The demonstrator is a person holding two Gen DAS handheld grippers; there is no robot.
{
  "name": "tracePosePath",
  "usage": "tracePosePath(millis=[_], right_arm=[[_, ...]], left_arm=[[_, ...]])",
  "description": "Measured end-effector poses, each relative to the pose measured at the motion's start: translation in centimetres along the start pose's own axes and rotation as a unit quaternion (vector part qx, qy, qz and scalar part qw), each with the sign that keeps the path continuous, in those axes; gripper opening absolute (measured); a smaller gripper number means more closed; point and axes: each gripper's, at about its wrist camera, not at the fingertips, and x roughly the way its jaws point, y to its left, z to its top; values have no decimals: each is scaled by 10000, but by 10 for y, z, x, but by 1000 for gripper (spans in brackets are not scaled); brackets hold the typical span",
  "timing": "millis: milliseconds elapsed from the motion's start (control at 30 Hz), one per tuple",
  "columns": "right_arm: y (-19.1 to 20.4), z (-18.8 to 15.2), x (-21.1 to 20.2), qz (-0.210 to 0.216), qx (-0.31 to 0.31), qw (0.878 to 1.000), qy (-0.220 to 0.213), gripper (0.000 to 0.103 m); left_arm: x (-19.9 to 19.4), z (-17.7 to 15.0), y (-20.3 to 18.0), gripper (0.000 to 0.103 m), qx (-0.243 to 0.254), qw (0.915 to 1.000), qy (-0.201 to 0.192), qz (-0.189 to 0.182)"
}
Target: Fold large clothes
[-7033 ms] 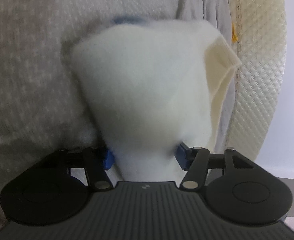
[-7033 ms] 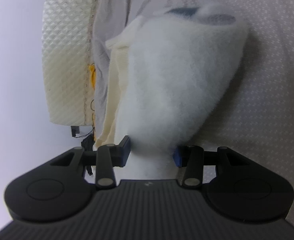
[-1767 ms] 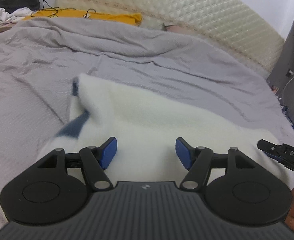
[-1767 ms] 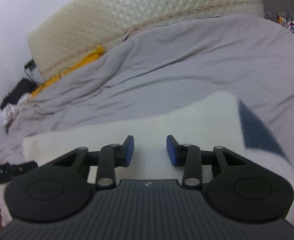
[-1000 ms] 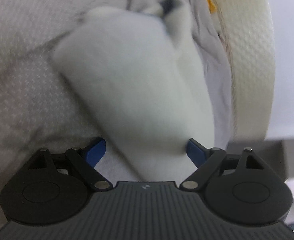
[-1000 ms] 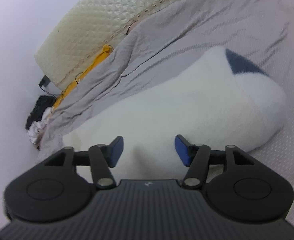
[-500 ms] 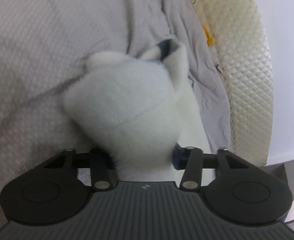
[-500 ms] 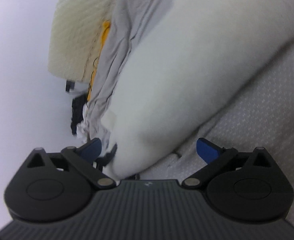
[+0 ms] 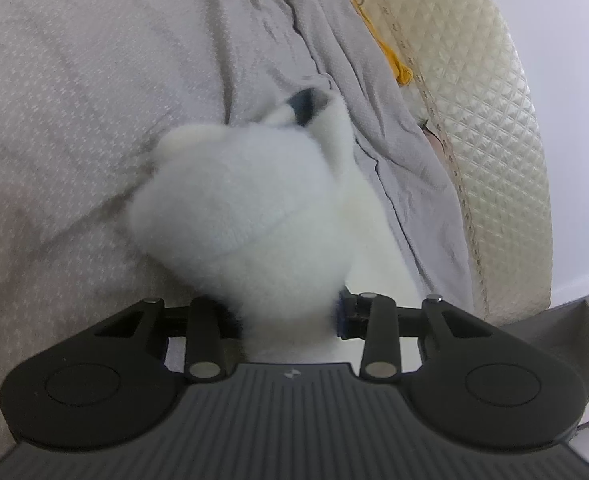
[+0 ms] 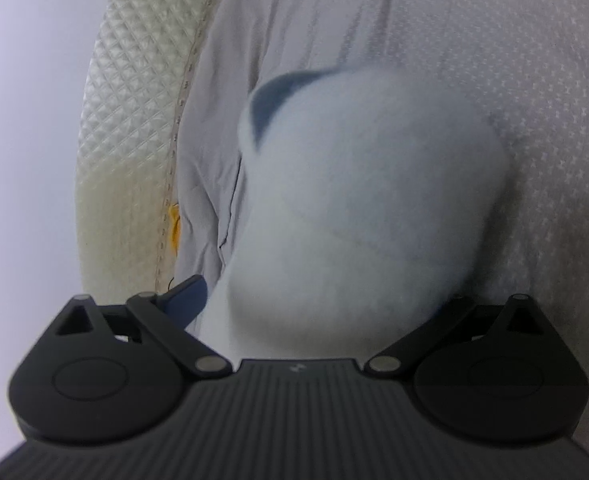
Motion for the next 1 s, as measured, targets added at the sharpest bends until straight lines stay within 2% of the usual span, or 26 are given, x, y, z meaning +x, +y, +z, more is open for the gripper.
tracePosePath(millis=[67, 133, 167, 333, 600, 700, 833, 1000], right_arm=[[5, -3, 4, -85, -154, 9998, 27, 100], [5, 0, 6, -268, -360, 9990, 65, 79], [7, 2, 10, -291, -406, 9987, 88, 77], [13, 12, 3, -141, -548, 9984, 79, 51], [32, 17, -19, 463, -1088, 9927, 250, 43], [43, 19, -34, 579, -1299, 9894, 288, 43], [59, 26, -57, 716, -1417, 9869, 277, 43], [75, 40, -84, 857, -1603, 9831, 206, 42]], left_arm=[[6, 4, 1, 42, 101, 9999, -7, -15], [10, 4, 1, 42, 91, 9999, 1, -42], [11, 5, 0, 42, 129, 9999, 7, -47], [5, 0, -14, 41, 556, 9983, -158, -11], [-26, -1, -39, 36, 1170, 9908, -647, -197], [-39, -3, -46, 35, 1288, 9888, -690, -311], [-54, -5, -55, 34, 1204, 9896, -580, -537], [-67, -10, -85, 33, 1391, 9854, -581, -793]])
